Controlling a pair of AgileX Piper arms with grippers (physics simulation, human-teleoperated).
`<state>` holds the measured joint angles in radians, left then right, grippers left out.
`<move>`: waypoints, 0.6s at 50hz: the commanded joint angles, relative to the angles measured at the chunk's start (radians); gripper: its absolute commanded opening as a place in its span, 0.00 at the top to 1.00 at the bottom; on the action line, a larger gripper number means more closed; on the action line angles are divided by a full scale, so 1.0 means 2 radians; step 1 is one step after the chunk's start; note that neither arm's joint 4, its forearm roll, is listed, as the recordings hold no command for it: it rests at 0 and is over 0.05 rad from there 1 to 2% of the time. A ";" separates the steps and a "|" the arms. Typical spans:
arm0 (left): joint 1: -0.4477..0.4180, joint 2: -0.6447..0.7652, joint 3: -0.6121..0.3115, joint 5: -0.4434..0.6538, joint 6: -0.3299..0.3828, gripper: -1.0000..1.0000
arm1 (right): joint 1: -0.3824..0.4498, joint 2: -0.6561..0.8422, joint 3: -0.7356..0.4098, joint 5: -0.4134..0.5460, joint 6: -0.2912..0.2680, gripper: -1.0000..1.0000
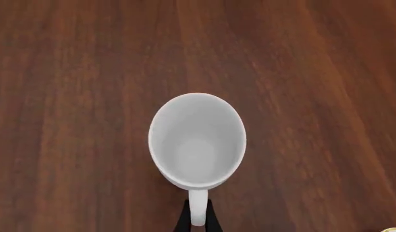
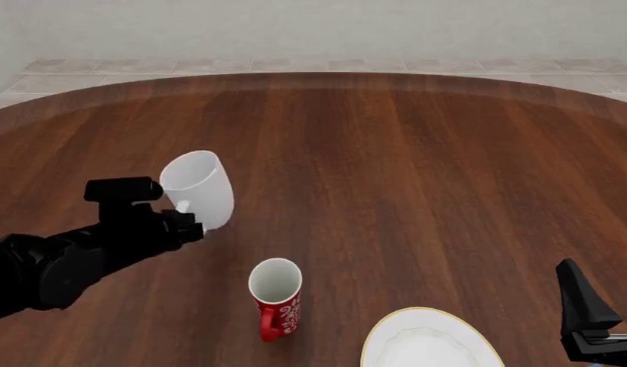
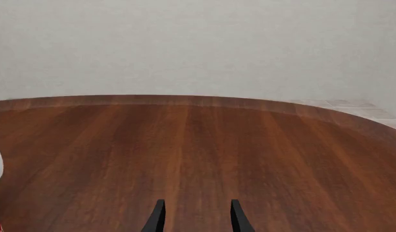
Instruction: Put the white mug on the plate.
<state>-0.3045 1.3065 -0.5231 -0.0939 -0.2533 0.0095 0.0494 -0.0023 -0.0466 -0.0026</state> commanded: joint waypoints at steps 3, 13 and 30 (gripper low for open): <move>-0.016 -0.068 0.002 0.050 -0.011 1.00 | 0.000 0.000 0.000 0.000 0.000 0.00; -0.032 -0.112 0.000 0.081 -0.023 1.00 | 0.000 0.000 0.000 0.000 0.000 0.00; -0.075 -0.169 -0.004 0.123 -0.032 1.00 | 0.000 0.000 0.000 0.000 0.000 0.00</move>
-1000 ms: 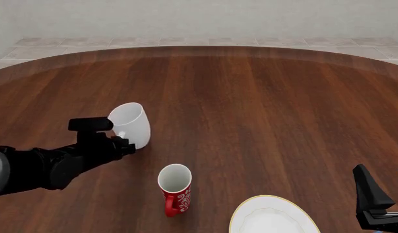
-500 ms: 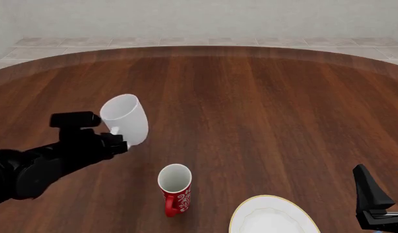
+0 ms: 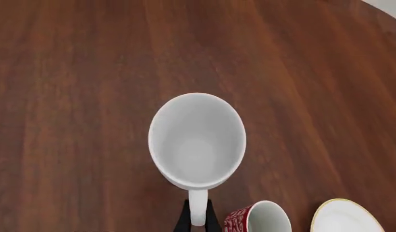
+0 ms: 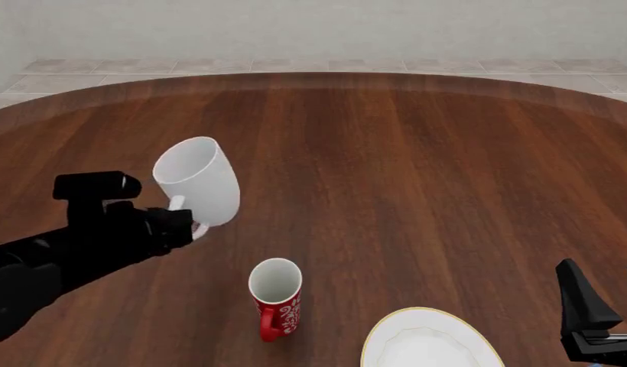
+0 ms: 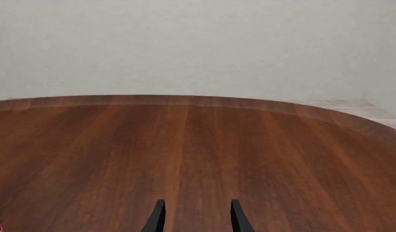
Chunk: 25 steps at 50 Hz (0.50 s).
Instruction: Put the white mug on the plate.
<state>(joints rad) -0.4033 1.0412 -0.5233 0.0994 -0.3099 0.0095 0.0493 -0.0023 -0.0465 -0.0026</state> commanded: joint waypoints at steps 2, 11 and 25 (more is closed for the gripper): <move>-0.035 -0.043 -0.006 0.033 -0.009 1.00 | 0.000 0.000 0.000 0.000 0.000 0.00; -0.067 -0.062 -0.017 0.055 -0.023 1.00 | 0.000 0.000 0.000 0.000 0.000 0.00; -0.106 -0.082 -0.033 0.075 -0.033 1.00 | 0.000 0.000 0.000 0.000 0.000 0.00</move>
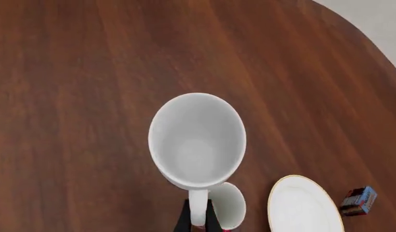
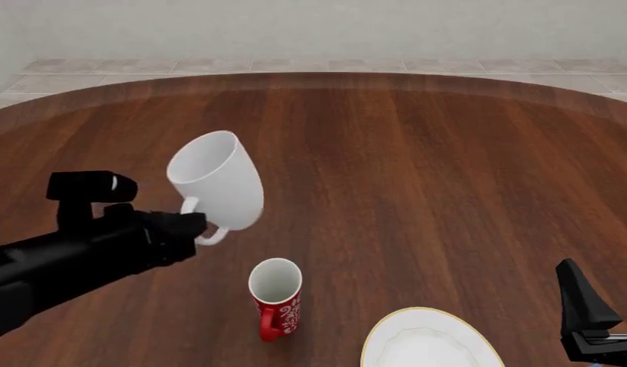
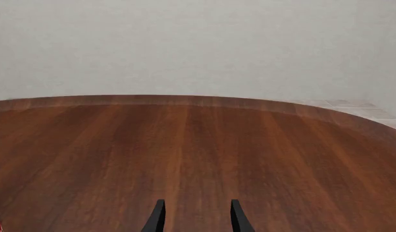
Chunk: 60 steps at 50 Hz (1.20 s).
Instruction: Put the white mug on the plate.
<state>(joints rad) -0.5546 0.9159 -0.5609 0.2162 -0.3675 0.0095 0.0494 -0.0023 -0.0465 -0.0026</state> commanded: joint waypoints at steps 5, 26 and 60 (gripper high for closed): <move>-0.046 -0.029 -0.027 0.032 -0.013 1.00 | 0.000 0.000 0.000 0.000 0.000 0.00; -0.096 -0.032 -0.053 0.046 0.010 1.00 | 0.000 0.000 0.000 0.000 0.000 0.00; -0.173 0.024 -0.060 -0.002 0.020 1.00 | 0.000 0.000 0.000 0.000 0.000 0.00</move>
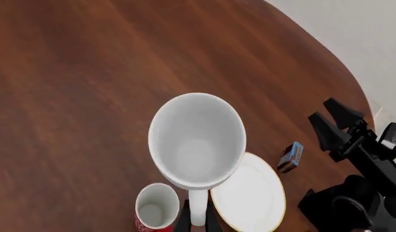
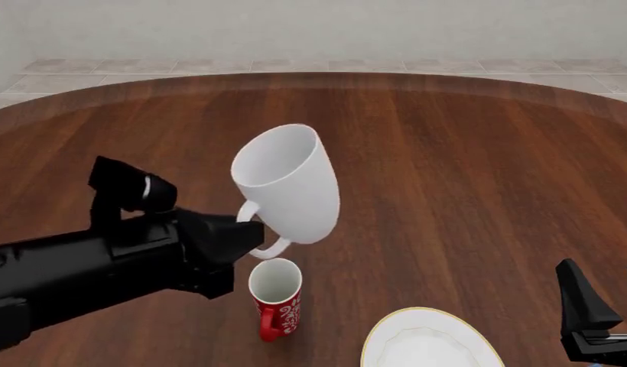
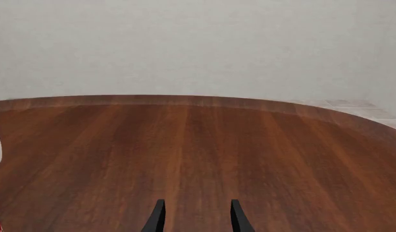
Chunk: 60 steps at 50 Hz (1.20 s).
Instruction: Put the white mug on the plate.
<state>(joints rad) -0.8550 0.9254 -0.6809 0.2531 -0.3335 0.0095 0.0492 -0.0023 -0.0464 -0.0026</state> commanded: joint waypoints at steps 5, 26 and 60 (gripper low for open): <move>-0.035 0.033 0.005 -0.032 0.009 1.00 | 0.000 0.000 0.000 0.000 0.000 0.00; -0.063 0.076 0.005 -0.067 0.013 1.00 | 0.000 0.000 0.000 0.000 0.000 0.00; -0.087 0.151 0.022 -0.137 0.016 1.00 | 0.000 0.000 0.000 0.000 0.000 0.00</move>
<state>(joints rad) -1.0207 1.1914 -0.6442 0.0175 -0.3095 0.0095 0.0494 -0.0023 -0.0466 -0.0026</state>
